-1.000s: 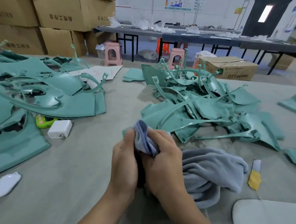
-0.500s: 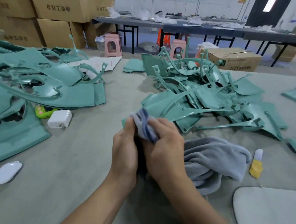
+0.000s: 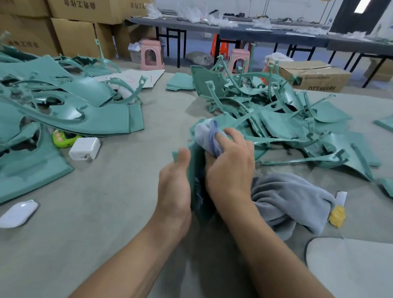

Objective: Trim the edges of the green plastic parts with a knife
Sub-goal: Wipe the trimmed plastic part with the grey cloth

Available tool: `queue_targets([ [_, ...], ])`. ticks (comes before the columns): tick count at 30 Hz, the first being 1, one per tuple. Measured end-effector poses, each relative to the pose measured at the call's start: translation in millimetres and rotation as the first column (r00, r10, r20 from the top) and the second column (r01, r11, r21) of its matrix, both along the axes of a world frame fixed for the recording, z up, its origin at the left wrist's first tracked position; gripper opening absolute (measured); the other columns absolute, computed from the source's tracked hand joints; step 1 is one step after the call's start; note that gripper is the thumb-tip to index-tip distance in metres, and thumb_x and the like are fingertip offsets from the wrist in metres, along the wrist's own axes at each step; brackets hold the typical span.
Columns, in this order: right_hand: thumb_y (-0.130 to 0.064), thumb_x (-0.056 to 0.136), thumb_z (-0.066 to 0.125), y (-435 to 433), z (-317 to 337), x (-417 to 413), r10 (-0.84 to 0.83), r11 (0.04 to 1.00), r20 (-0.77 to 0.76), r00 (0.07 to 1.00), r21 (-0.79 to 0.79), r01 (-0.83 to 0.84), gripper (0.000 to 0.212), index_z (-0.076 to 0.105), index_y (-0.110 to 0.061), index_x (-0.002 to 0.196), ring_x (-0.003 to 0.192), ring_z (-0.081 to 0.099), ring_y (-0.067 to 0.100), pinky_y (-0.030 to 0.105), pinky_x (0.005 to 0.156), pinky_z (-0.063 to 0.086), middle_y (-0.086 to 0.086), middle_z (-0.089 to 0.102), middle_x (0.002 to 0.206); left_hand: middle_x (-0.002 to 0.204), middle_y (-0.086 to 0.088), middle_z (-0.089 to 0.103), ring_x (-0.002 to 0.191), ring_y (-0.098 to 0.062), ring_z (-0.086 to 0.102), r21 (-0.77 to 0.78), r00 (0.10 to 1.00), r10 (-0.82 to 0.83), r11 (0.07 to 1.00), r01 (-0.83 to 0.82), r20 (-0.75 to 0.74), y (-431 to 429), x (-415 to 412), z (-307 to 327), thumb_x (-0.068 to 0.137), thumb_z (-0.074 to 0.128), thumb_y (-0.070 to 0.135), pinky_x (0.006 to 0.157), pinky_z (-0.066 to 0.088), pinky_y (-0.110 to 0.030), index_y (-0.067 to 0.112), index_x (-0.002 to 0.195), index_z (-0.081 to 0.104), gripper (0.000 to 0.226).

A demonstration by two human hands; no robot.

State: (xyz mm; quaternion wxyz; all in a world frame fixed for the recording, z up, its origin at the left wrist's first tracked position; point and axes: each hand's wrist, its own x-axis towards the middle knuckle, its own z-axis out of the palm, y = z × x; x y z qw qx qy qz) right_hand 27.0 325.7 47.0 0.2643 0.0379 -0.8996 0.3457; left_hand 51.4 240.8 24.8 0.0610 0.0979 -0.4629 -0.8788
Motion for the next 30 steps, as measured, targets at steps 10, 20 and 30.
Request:
queue_targets([
  [10,-0.016,0.093,0.053,0.4,-9.3,15.5,0.119,0.935,0.041,0.992,0.33,-0.126,0.025,0.07,-0.026,0.11,0.101,0.047,0.024,0.036,0.088,0.04,-0.004,0.063,0.111,0.107,-0.018,0.074,0.099,-0.031,0.073,0.263,0.985,-0.108,0.962,0.069,0.137,-15.0,-7.7,4.8,0.1,0.041,0.057,0.087,0.057,-0.039,0.005,0.108,0.075,0.063],
  [20,-0.02,0.092,0.059,6.3,-13.4,32.9,0.159,0.917,0.105,0.982,0.353,-0.187,0.017,0.07,-0.027,0.103,0.107,0.049,0.023,0.041,0.086,0.044,-0.007,0.062,0.107,0.093,-0.017,0.076,0.08,-0.028,0.076,0.201,0.97,-0.027,0.979,-0.022,0.241,-21.1,-4.7,12.5,0.1,0.045,0.058,0.072,0.061,-0.036,0.009,0.099,0.073,0.057],
  [30,-0.026,0.083,0.057,27.3,-11.8,68.4,0.098,0.862,0.223,0.97,0.468,-0.195,0.016,0.067,-0.026,0.094,0.119,0.052,0.023,0.035,0.081,0.039,-0.006,0.065,0.104,0.116,-0.014,0.074,0.101,-0.032,0.073,0.252,0.966,0.159,0.945,-0.209,0.205,-49.7,-11.1,18.2,0.103,0.047,0.048,0.091,0.056,-0.049,0.013,0.124,0.068,0.046],
])
